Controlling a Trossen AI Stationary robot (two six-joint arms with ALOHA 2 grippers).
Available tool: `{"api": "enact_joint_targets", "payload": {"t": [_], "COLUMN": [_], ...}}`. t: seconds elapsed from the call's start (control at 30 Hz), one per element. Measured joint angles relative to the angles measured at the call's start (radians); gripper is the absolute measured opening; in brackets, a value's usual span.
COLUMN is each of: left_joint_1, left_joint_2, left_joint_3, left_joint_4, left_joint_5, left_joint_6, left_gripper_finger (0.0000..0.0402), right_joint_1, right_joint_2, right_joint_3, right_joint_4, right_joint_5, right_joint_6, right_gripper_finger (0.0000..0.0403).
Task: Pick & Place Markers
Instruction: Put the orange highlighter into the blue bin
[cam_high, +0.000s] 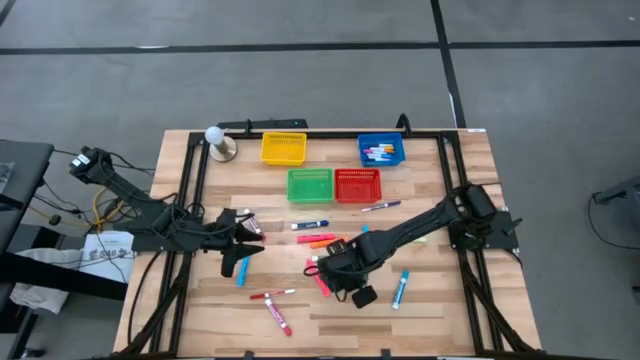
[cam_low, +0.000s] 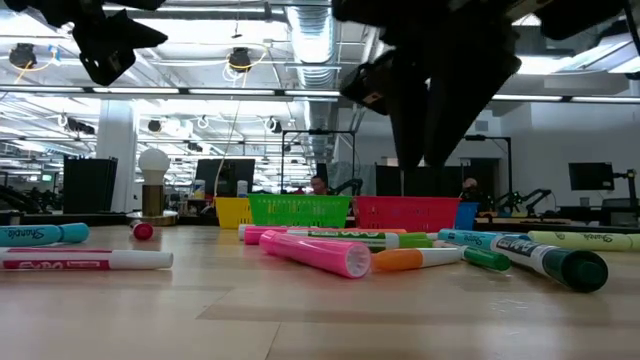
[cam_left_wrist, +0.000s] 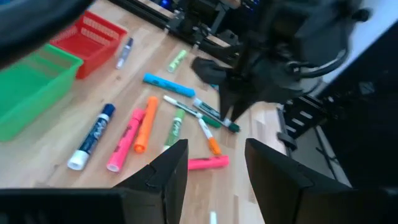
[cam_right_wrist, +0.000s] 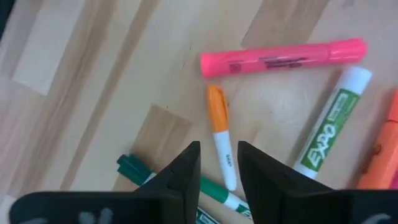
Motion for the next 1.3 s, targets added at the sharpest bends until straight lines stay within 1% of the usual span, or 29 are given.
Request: {"api": "enact_joint_targets", "payload": {"t": [0.23, 0.37, 0.5, 0.7, 0.93, 1.03, 1.13, 1.3], "left_joint_1": [-0.015, -0.019, -0.02, -0.02, -0.02, -0.02, -0.02, -0.02], "left_joint_2": [-0.004, -0.005, -0.005, -0.005, -0.005, -0.005, -0.005, -0.004], "left_joint_3": [0.0, 0.0, 0.0, 0.0, 0.0, 0.0, 0.0, 0.0], "left_joint_4": [0.003, 0.003, 0.004, 0.004, 0.004, 0.004, 0.004, 0.004], "left_joint_5": [0.007, 0.006, 0.006, 0.006, 0.006, 0.006, 0.006, 0.006], "left_joint_6": [0.012, 0.019, 0.023, 0.048, 0.048, 0.048, 0.048, 0.047], "left_gripper_finger": [0.0159, 0.0159, 0.0159, 0.0159, 0.0159, 0.0159, 0.0159, 0.0159], "right_joint_1": [0.004, 0.004, 0.004, 0.004, -0.003, -0.003, -0.009, -0.025], "right_joint_2": [0.018, 0.018, 0.018, 0.018, 0.018, 0.018, 0.018, 0.018], "right_joint_3": [0.007, 0.007, -0.03, -0.054, -0.1, -0.105, -0.105, -0.105], "right_joint_4": [-0.013, -0.007, 0.04, 0.058, 0.106, 0.106, 0.13, 0.134], "right_joint_5": [-0.006, -0.002, -0.002, 0.024, 0.026, 0.032, 0.059, 0.058], "right_joint_6": [0.002, 0.002, 0.021, 0.029, 0.03, 0.029, 0.022, 0.013], "right_gripper_finger": [0.0143, 0.0156, 0.0156, 0.0153, 0.0155, 0.0155, 0.0155, 0.0151]}}
